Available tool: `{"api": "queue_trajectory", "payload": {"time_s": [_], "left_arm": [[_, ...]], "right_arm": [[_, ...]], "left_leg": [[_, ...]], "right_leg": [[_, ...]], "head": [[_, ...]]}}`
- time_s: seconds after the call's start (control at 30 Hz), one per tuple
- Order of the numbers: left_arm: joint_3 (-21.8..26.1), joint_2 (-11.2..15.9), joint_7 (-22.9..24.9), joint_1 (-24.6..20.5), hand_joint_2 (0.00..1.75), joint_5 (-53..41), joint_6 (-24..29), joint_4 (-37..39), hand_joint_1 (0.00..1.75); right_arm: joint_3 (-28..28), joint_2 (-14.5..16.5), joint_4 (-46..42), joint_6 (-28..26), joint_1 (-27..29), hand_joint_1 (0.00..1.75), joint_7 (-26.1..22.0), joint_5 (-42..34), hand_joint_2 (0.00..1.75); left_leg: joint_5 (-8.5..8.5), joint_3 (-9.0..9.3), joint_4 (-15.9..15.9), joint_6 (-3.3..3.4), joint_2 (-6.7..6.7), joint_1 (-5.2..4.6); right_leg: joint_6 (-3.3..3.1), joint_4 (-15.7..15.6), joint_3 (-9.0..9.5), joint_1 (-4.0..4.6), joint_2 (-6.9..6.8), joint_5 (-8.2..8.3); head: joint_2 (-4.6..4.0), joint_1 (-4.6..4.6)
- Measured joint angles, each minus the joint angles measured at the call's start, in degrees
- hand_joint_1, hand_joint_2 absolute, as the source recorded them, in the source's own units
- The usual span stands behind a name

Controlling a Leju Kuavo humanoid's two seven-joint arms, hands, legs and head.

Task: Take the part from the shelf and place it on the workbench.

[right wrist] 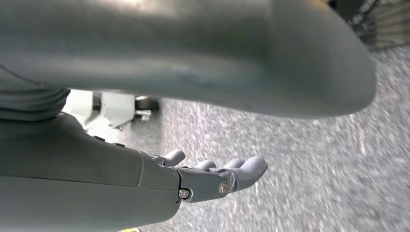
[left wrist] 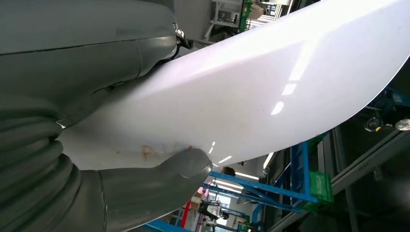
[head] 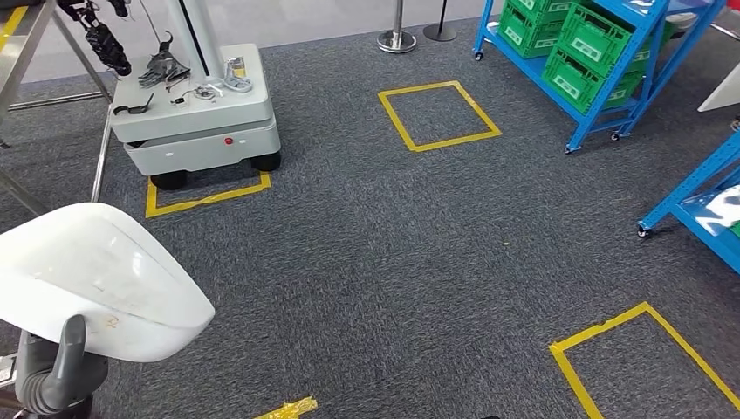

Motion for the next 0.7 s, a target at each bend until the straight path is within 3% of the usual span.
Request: {"api": "queue_trajectory", "payload": {"time_s": [0.03,0.07,0.13,0.2,0.27,0.3,0.37,0.4,0.47,0.53,0.57,0.63,0.7], "left_arm": [[-0.15,0.3,-0.95,0.51,1.75,0.19,-0.61,0.1,1.75],[-0.28,0.7,-2.11,0.87,1.75,0.41,-1.3,0.38,1.75],[-0.65,1.35,-4.9,0.59,1.75,0.02,-2.24,1.71,1.75],[-1.05,1.62,-7.63,0.14,1.75,-2.1,-2.12,3.37,1.75],[-1.39,1.61,-9.51,0.61,1.75,-4.85,-1.34,4.22,1.75],[-1.5,1.55,-10.18,0.95,1.75,-5.94,-0.95,4.38,1.75],[-1.56,1.38,-10.86,1.43,1.75,-6.89,-0.59,4.42,1.75],[-1.56,1.2,-11.05,1.58,1.75,-7.03,-0.6,4.44,1.75],[-1.45,0.61,-11.16,1.84,1.75,-6.84,-1.04,4.39,1.75],[-0.99,-0.08,-11.0,2.1,1.75,-6.55,-1.98,4.24,1.75],[-0.64,-0.44,-10.88,2.27,1.75,-6.5,-2.48,4.08,1.75],[0.02,-1.28,-10.65,2.42,1.75,-6.71,-3.2,3.59,1.75],[0.38,-2.14,-10.54,2.47,1.75,-6.96,-3.58,3.16,1.75]], "right_arm": [[0.02,0.01,0.0,-0.15,-0.07,0.0,-0.8,-0.4,0.0],[0.02,0.01,-0.01,-0.24,-0.11,0.0,-1.75,-0.78,0.0],[0.02,-0.1,-0.01,-0.07,0.01,0.0,-3.5,-0.95,0.0],[0.23,-0.39,-0.02,0.17,0.19,0.0,-4.76,-0.08,0.0],[0.75,-0.74,-0.02,0.21,0.26,0.0,-5.8,1.17,0.0],[1.04,-0.91,-0.02,0.21,0.27,0.0,-6.38,1.62,0.0],[1.51,-1.19,-0.02,0.24,0.26,0.0,-7.29,2.13,0.0],[1.76,-1.51,-0.07,0.22,0.27,0.0,-7.59,2.41,0.0],[2.26,-1.98,-0.1,0.15,0.27,0.0,-7.74,2.85,0.0],[2.6,-2.22,-0.1,-0.1,0.12,0.0,-7.2,3.01,0.0],[2.71,-2.3,-0.11,-0.28,0.01,0.0,-6.63,3.04,0.0],[2.94,-2.44,-0.11,-0.6,0.0,0.0,-5.42,3.13,0.0],[3.14,-2.54,-0.1,-0.78,0.2,0.0,-4.59,3.27,0.0]], "left_leg": [[0.18,-0.15,-0.17,-0.34,-0.58,-0.03],[0.14,-0.36,-0.09,-0.55,-0.33,-0.14],[-1.74,-1.86,2.69,-0.98,2.5,-0.44],[-5.3,-4.95,9.33,-1.59,5.9,-0.19],[-6.76,-7.12,14.07,-2.37,6.91,0.42],[-6.06,-6.85,13.69,-2.77,7.2,0.76],[-2.93,-3.42,7.54,-3.58,8.73,1.37],[-1.78,-1.69,4.33,-3.71,10.22,1.49],[-1.11,0.01,1.38,-2.85,11.91,1.42],[-1.21,-0.18,1.6,-1.42,10.98,1.13],[-1.1,-0.32,1.55,-0.96,10.24,1.11],[-0.73,-0.57,1.39,-0.17,8.74,1.18],[-0.41,-0.96,1.35,0.36,7.22,1.08]], "right_leg": [[-0.1,-0.49,0.2,-0.15,-0.71,0.26],[-0.15,-1.13,0.55,-0.33,-1.43,0.61],[-0.39,-2.61,1.37,-0.76,-3.17,1.39],[-0.55,-2.98,1.6,-0.79,-4.94,1.54],[-0.38,-2.66,1.43,-0.93,-6.66,1.28],[-0.18,-2.38,1.31,-1.1,-7.44,1.05],[0.52,-1.42,1.08,-1.54,-8.84,0.41],[1.02,-0.75,0.98,-1.58,-9.48,-0.1],[2.0,0.28,0.96,-1.52,-10.56,-1.02],[2.78,0.53,1.28,-1.6,-11.82,-1.44],[3.21,0.7,1.44,-1.82,-11.5,-1.72],[3.84,3.16,0.61,-2.21,-8.65,-3.77],[3.96,10.06,-2.61,-2.31,-5.24,-7.6]], "head": [[0.0,0.07],[0.0,0.07],[0.0,-0.12],[0.0,-0.31],[0.0,-0.32],[0.0,-0.31],[0.0,-0.32],[0.0,-0.33],[0.0,-0.25],[0.0,-0.14],[0.0,-0.08],[0.0,0.02],[0.0,0.15]]}}
